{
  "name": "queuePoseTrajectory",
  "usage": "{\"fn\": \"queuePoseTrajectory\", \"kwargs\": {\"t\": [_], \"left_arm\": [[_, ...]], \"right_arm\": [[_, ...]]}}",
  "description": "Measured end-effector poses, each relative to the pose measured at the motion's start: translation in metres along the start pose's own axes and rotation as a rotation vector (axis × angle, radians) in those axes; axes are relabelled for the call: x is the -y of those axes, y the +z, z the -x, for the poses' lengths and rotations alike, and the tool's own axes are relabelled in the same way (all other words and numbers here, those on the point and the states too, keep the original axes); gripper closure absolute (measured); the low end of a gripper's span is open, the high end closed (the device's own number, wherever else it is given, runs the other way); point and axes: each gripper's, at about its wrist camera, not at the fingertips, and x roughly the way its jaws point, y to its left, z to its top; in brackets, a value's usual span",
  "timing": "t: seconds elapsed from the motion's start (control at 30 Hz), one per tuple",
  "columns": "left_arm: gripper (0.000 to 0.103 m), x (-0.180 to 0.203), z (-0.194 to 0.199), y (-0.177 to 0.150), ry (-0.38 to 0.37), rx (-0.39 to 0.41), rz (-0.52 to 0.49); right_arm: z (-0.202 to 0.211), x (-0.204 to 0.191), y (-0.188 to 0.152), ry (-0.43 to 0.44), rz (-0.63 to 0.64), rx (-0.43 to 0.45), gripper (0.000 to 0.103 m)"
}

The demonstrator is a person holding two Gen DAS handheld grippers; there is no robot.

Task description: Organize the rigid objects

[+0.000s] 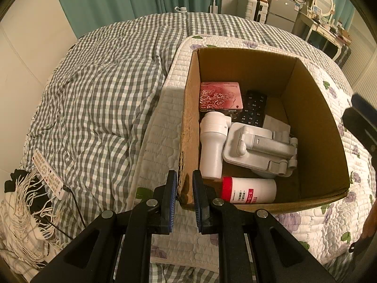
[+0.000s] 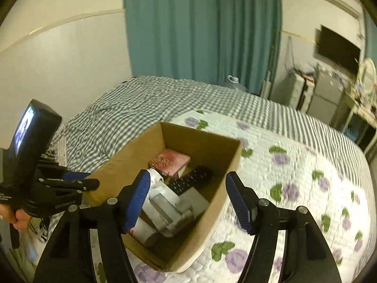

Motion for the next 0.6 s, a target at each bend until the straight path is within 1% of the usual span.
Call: {"fn": "queuePoseTrajectory", "kwargs": {"t": [0.1, 0.2, 0.33, 0.5, 0.6], "left_arm": [[0.089, -0.003, 0.002, -0.001, -0.001, 0.002, 0.009], [0.089, -0.006, 0.008, -0.002, -0.003, 0.009, 0.017], [0.089, -0.009, 0.024, -0.001, -0.004, 0.039, 0.020], [0.089, -0.009, 0.055, 0.005, -0.006, 0.104, 0.022], [0.089, -0.003, 0.079, 0.007, -0.009, 0.168, 0.010]], "right_arm": [[0.006, 0.006, -0.003, -0.002, -0.044, 0.003, 0.036], [0.017, 0.007, -0.002, -0.030, -0.043, 0.022, 0.036], [0.036, 0.011, 0.003, -0.037, -0.061, 0.059, 0.034], [0.061, 0.011, 0.007, -0.056, -0.070, 0.095, 0.033], [0.076, 0.011, 0.009, -0.059, -0.081, 0.119, 0.033]]}}
